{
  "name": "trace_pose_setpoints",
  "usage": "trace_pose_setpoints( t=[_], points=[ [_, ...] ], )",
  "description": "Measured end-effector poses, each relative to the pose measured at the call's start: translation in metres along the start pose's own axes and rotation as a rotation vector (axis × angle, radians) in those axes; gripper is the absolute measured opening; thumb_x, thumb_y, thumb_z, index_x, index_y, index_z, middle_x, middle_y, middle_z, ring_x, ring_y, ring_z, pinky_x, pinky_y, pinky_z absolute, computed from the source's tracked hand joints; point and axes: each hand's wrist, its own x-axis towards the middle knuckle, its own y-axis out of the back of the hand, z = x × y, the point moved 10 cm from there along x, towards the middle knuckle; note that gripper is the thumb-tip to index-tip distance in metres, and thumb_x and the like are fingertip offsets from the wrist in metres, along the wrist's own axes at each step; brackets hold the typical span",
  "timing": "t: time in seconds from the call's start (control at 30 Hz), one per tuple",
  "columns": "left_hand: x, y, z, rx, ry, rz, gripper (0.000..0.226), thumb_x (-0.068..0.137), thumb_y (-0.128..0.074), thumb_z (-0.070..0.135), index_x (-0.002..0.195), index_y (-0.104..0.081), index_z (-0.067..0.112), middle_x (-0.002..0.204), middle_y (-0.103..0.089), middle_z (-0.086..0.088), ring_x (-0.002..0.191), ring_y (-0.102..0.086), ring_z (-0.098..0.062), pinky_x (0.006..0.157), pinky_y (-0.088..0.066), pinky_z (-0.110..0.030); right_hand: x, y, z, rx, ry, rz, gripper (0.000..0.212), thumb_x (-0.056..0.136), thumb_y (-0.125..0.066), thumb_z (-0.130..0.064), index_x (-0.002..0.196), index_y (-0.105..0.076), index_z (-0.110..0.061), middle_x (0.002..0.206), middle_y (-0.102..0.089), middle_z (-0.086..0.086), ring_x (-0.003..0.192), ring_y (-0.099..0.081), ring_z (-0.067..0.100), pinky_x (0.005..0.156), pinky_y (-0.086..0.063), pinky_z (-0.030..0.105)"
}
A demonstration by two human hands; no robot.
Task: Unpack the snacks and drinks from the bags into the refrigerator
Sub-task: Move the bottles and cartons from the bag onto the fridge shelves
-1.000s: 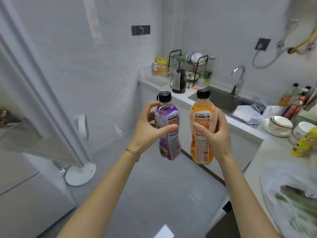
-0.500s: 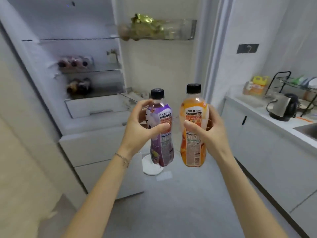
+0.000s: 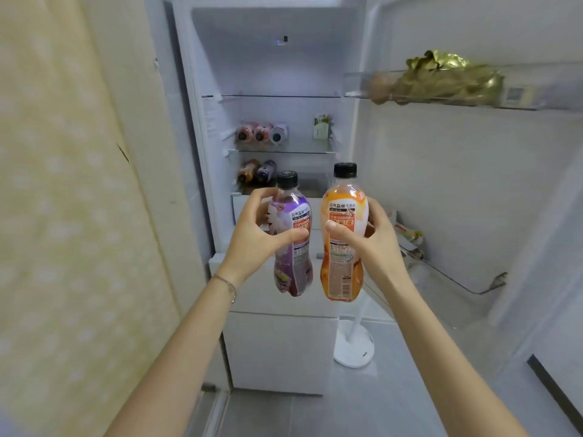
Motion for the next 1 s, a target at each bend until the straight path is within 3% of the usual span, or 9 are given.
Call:
trace_pose_setpoints(
  t=[0.13,0.37,0.57,0.77,0.9,1.0],
  points=[
    [0.043,0.018,-0.026,0.027,0.017,0.055,0.064,0.070,-0.084,0.022,0.116,-0.044,0.041,0.118,-0.055,0.023,0.111,-0.058,-0.005,0.088,-0.054,-0.025,0.049,-0.030,0.019,0.026,-0.009,-0.041,0.065,0.062,-0.076,-0.054,0.119,-0.045,-0.044,0.103,-0.060,-0.022,0.090,-0.064,0.002,0.070,-0.051,0.023],
    [0.106,0.042,-0.078,0.014,0.056,0.136,0.064,0.071,-0.083,0.018,0.111,-0.044,0.049,0.117,-0.057,0.023,0.108,-0.060,-0.004,0.086,-0.055,-0.026,0.129,-0.075,0.056,-0.007,-0.015,-0.077,0.057,0.072,-0.079,-0.043,0.118,-0.044,-0.042,0.099,-0.058,-0.025,0.089,-0.060,-0.002,0.065,-0.045,0.015],
    [0.159,0.055,-0.139,0.018,0.105,0.137,0.064,0.074,-0.082,0.019,0.125,-0.047,0.034,0.115,-0.056,0.021,0.106,-0.058,-0.003,0.072,-0.053,-0.012,0.186,-0.110,0.101,-0.057,-0.074,-0.068,0.060,0.073,-0.079,-0.043,0.119,-0.042,-0.040,0.099,-0.054,-0.026,0.089,-0.057,-0.002,0.064,-0.042,0.016],
    [0.236,0.068,-0.201,0.003,0.067,0.079,0.069,0.072,-0.083,0.018,0.130,-0.046,0.029,0.126,-0.057,0.010,0.114,-0.058,-0.012,0.084,-0.053,-0.021,0.244,-0.143,0.136,-0.092,-0.106,-0.009,0.058,0.075,-0.079,-0.037,0.120,-0.042,-0.039,0.101,-0.055,-0.022,0.089,-0.056,-0.003,0.064,-0.041,0.014],
    [0.291,0.074,-0.235,-0.035,0.043,0.038,0.072,0.069,-0.085,0.020,0.127,-0.044,0.033,0.126,-0.057,0.011,0.116,-0.057,-0.009,0.089,-0.051,-0.020,0.283,-0.161,0.156,-0.100,-0.139,0.063,0.062,0.074,-0.079,-0.038,0.126,-0.046,-0.033,0.106,-0.058,-0.017,0.091,-0.058,0.000,0.066,-0.045,0.016],
    [0.325,0.077,-0.258,-0.040,0.017,-0.009,0.072,0.067,-0.087,0.022,0.125,-0.046,0.029,0.124,-0.058,0.010,0.115,-0.058,-0.008,0.094,-0.053,-0.034,0.302,-0.167,0.165,-0.100,-0.146,0.127,0.062,0.075,-0.080,-0.033,0.127,-0.047,-0.030,0.107,-0.060,-0.017,0.093,-0.059,-0.001,0.069,-0.047,0.017]
  ],
)
